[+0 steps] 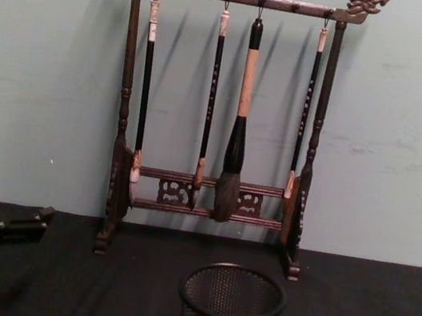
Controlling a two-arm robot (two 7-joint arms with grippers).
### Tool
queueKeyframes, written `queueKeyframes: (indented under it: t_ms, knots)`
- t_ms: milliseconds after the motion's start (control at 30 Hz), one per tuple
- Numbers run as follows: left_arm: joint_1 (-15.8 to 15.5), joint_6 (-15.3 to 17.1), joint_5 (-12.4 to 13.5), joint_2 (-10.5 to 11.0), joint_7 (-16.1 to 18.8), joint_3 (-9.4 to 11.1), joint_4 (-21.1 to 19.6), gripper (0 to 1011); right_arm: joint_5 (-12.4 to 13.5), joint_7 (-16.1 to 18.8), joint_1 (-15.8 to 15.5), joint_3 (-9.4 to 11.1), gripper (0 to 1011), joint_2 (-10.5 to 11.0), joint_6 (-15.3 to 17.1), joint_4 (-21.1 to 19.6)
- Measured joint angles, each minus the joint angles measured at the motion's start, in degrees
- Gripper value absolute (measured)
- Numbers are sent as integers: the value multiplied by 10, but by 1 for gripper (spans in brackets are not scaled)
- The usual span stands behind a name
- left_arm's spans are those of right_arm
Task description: Pick up the water-based marker from the table and place it into the pen holder.
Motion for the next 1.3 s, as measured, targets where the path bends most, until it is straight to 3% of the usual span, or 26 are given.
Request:
queueKeyframes:
  t_ms: [767,1067,1300]
  knots:
    - [0,0,0,0,0,0,0,1009,0,0,-2,2,1002,0,2,-3]
    - [0,0,0,0,0,0,0,1009,28,7,-41,28,1002,-3,46,-79]
    - [0,0,0,0,0,0,0,1009,29,2,-68,39,1002,-2,77,-125]
